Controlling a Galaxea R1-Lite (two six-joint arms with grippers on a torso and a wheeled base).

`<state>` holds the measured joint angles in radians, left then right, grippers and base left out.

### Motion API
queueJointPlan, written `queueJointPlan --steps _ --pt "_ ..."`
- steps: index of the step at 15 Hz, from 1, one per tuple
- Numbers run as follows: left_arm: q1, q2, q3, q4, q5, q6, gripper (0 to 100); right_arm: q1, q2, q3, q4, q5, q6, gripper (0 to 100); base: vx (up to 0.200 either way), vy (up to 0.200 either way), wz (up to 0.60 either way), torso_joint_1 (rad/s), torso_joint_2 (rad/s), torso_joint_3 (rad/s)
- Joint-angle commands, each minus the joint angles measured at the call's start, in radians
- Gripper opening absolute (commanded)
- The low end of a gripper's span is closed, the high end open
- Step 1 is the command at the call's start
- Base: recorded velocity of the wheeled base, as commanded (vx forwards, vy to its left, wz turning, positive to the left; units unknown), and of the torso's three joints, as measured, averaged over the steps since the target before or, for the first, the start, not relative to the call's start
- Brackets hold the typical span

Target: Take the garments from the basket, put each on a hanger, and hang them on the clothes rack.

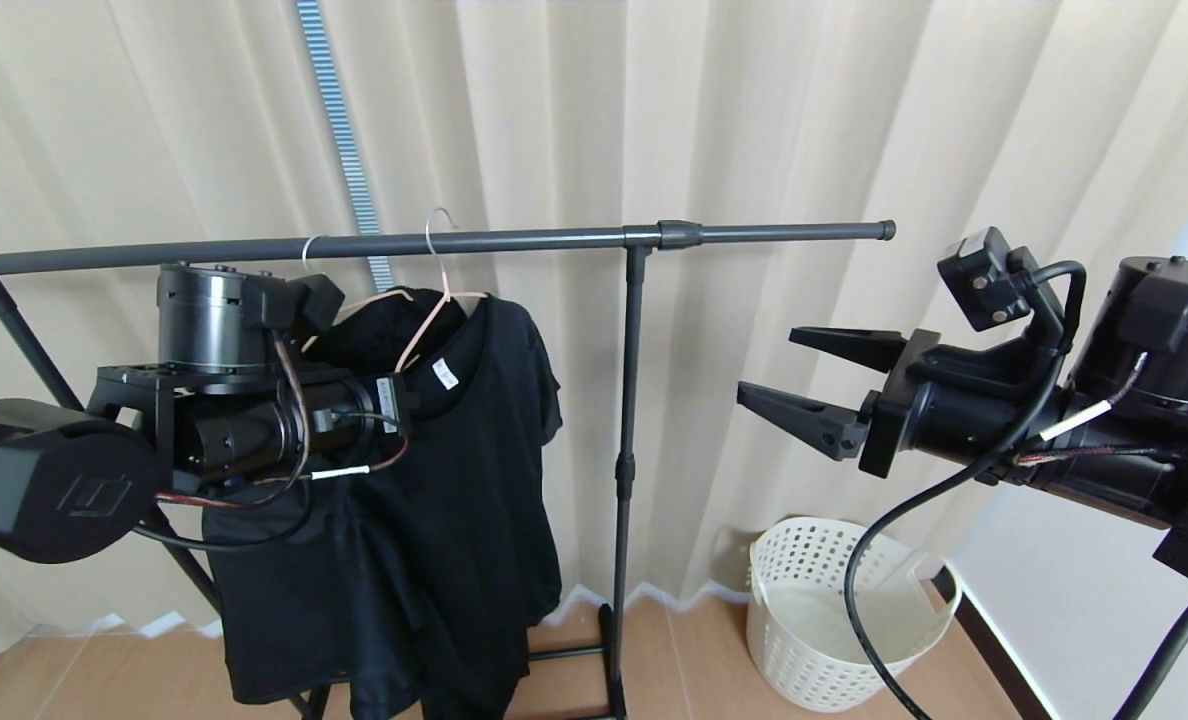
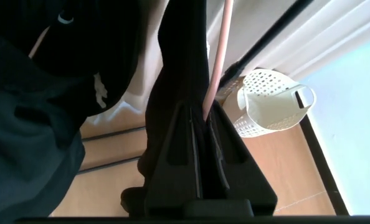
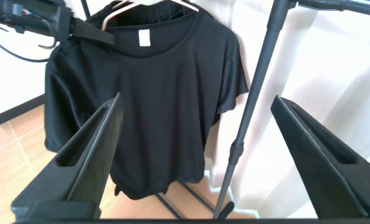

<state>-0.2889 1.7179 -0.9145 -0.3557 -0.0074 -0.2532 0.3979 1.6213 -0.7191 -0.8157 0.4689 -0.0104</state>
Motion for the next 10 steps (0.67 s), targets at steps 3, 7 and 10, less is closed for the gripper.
queueJointPlan --steps 3,7,10 --pt "0.024 0.069 -0.052 -0.003 -0.003 -0.001 0 -0.001 0.005 -0.002 0.000 -0.001 0.000 100 0.000 0.000 0.00 0.000 0.00 0.000" --pt "0.022 0.092 -0.063 -0.003 -0.002 0.000 0 -0.001 0.003 -0.002 0.000 -0.001 0.000 100 0.000 0.000 0.00 0.000 0.00 0.000" --pt "0.024 0.108 -0.063 -0.003 0.000 0.000 0 -0.001 0.002 -0.002 -0.002 -0.001 0.000 100 0.000 0.000 0.00 0.000 0.00 0.000"
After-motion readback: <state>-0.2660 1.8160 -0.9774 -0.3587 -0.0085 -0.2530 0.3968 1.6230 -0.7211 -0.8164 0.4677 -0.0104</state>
